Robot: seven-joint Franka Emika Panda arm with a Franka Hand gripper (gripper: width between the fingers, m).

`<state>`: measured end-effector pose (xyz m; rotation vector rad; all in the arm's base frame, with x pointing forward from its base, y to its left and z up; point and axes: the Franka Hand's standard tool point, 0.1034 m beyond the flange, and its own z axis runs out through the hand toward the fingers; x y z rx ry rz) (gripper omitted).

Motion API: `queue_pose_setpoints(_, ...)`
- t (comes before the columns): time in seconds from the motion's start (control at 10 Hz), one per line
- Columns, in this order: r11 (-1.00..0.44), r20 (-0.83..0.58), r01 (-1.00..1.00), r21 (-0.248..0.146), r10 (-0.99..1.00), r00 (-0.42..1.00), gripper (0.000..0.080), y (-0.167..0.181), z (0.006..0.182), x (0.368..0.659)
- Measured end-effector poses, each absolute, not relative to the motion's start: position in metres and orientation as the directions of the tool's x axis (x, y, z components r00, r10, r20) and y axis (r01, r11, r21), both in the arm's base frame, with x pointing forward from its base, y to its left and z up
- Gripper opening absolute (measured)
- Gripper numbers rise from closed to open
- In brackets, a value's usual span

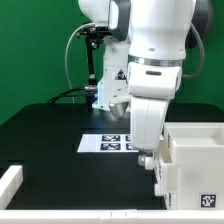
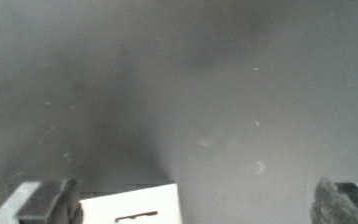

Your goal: Assemble drawer

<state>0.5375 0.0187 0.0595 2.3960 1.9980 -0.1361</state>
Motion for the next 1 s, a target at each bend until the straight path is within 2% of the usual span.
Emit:
queue_pose_setpoints(0.5, -0.212, -0.078, 0.977, -0.027, 0.975, 0.209, 0.0649, 0.039, 0.066, 0.541)
queue_pose_setpoints(1.0, -0.215, -0.084, 0.976, -0.040, 0.974, 0.211, 0.0649, 0.024, 0.059, 0.537)
